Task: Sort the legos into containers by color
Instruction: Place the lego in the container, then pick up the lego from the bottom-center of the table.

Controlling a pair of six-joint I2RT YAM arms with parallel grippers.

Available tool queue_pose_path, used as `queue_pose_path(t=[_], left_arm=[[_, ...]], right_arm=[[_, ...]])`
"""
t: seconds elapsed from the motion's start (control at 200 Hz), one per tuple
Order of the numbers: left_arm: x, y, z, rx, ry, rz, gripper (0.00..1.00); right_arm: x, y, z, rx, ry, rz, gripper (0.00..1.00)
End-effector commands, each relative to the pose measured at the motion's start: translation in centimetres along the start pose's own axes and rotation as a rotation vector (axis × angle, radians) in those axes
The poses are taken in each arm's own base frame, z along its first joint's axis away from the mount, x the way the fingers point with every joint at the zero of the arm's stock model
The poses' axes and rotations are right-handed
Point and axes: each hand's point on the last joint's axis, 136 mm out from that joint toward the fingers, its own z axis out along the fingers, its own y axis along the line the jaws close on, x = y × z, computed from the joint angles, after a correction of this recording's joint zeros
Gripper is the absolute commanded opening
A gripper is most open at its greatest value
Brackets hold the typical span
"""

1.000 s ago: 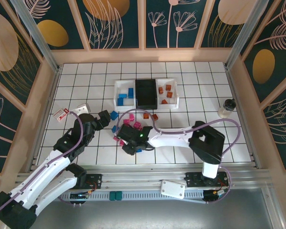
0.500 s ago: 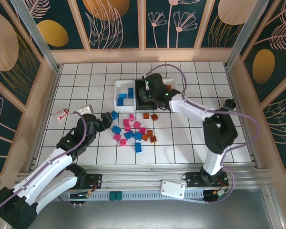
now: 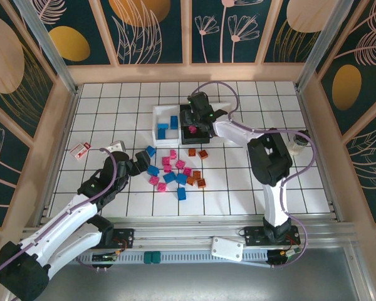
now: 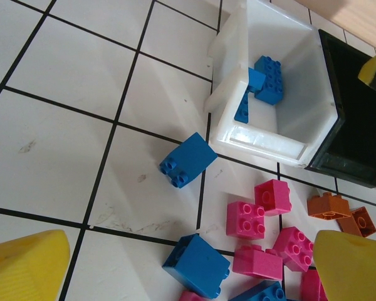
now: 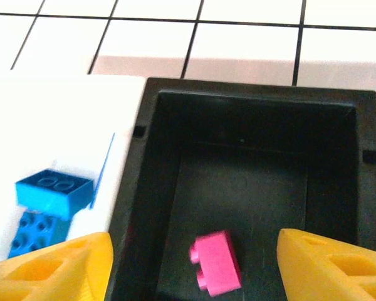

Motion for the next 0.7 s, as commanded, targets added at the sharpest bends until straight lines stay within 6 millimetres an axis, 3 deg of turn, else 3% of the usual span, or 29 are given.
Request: queue_pose_path(t=[0.0,0.07,0.225,0.37,0.531,0.696], left_arm=[[-0.3,-0.2,0.0,0.018,-0.02,-0.021,0.99],[-0.5,-0.3,-0.1,0.019,-0.027,-0.018,0.98],[-0.7,-0.3,-0.2,0.017,-0.034,-0.005,0.99],[-0.6,0.0,-0.1,0.009,-0.038,0.003,0.99],[-0.2,0.3,0.1,0.005,-0.034,-0.001,0.99],[0.1,0.4,0.1,0.01,-0.027,-0.007,0.99]], right_arm=[[-0.2,3.2,-5.6,-0.053,-0.06,-0.013,0.71],[2.7,4.8,-7.7,-0.083,-0.03,-0.041,0.72],[11.8,8.1,-11.9,-0.155,0.101,-0.156,0.73],[19.5,9.3,-14.1,-0.139,0.243,-0.291,0.74],[23.9,10.6,-15.3,-0.159,0.33,-0.305,0.75],[26.6,10.4,-14.0,-0.123,0.393,-0.311,0.74]])
